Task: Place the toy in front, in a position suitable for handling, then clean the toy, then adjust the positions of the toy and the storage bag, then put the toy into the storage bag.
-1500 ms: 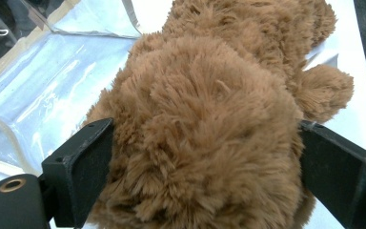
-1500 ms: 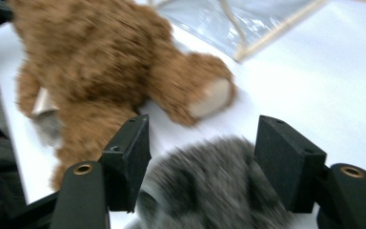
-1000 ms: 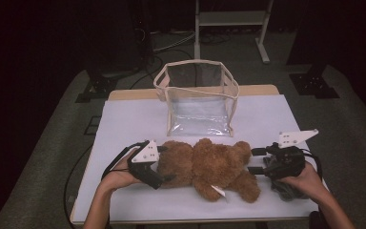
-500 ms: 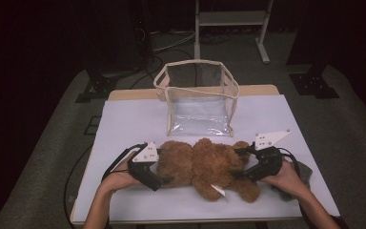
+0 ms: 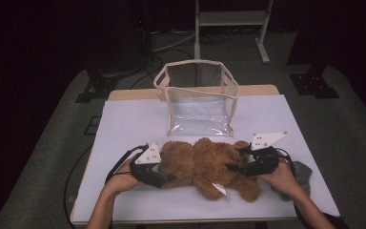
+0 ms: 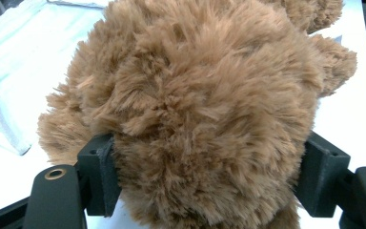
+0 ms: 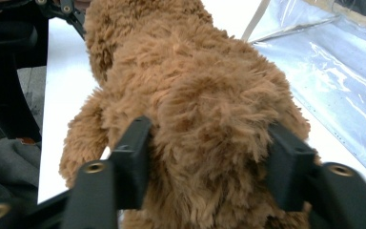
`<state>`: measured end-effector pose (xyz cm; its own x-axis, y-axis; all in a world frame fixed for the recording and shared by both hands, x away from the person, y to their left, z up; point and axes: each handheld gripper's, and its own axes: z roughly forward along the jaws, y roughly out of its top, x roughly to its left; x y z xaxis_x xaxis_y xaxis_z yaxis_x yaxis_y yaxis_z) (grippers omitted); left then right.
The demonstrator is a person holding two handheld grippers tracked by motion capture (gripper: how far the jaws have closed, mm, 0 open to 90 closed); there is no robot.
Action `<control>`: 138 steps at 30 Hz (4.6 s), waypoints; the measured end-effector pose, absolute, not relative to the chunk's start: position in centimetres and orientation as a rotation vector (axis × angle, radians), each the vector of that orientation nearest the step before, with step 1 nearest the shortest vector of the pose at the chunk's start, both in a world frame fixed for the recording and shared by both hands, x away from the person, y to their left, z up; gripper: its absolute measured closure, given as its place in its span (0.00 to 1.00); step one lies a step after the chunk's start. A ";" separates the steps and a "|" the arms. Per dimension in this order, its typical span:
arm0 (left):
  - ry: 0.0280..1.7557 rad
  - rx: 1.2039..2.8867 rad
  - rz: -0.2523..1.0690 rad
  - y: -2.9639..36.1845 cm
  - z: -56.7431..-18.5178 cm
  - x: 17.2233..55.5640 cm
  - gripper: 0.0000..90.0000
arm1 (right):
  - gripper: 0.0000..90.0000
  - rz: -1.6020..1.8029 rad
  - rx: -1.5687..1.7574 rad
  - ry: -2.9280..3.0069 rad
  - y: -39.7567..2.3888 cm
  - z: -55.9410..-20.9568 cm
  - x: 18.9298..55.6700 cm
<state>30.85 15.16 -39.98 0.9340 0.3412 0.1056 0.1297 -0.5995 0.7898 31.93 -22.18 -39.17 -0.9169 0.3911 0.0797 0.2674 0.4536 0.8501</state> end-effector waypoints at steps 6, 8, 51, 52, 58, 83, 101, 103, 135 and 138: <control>0.339 2.220 0.287 15.0 -39.4 30.4 0.31 | 0.56 1.489 0.590 2.569 -22.2 -38.5 31.7; 0.333 2.223 0.273 14.9 -39.2 30.2 0.31 | 0.57 1.499 0.585 2.574 -22.2 -38.2 31.5; 0.595 1.973 0.542 22.4 -36.7 30.3 0.03 | 0.41 1.482 0.562 2.659 -20.7 -30.0 40.2; 0.606 1.964 0.543 22.4 -36.7 30.3 0.03 | 0.41 1.469 0.559 2.661 -20.4 -29.8 40.4; 0.658 1.964 0.581 22.4 -37.1 30.6 0.03 | 0.41 1.425 0.536 2.671 -19.2 -28.8 41.1; 0.652 1.977 0.546 23.0 -37.2 30.5 0.03 | 0.42 1.374 0.432 2.743 -15.9 -27.6 42.5; 0.644 1.986 0.535 23.0 -37.2 30.5 0.03 | 0.42 1.367 0.388 2.762 -15.2 -27.2 42.6; 0.647 1.986 0.533 23.0 -37.2 30.5 0.03 | 0.42 1.364 0.378 2.768 -15.0 -27.0 42.8; 0.644 2.009 0.507 23.3 -37.5 30.5 0.03 | 0.44 1.172 0.433 2.788 -11.5 -23.8 49.9; 0.638 2.010 0.505 23.2 -37.5 30.5 0.03 | 0.45 1.154 0.454 2.799 -11.6 -24.3 50.8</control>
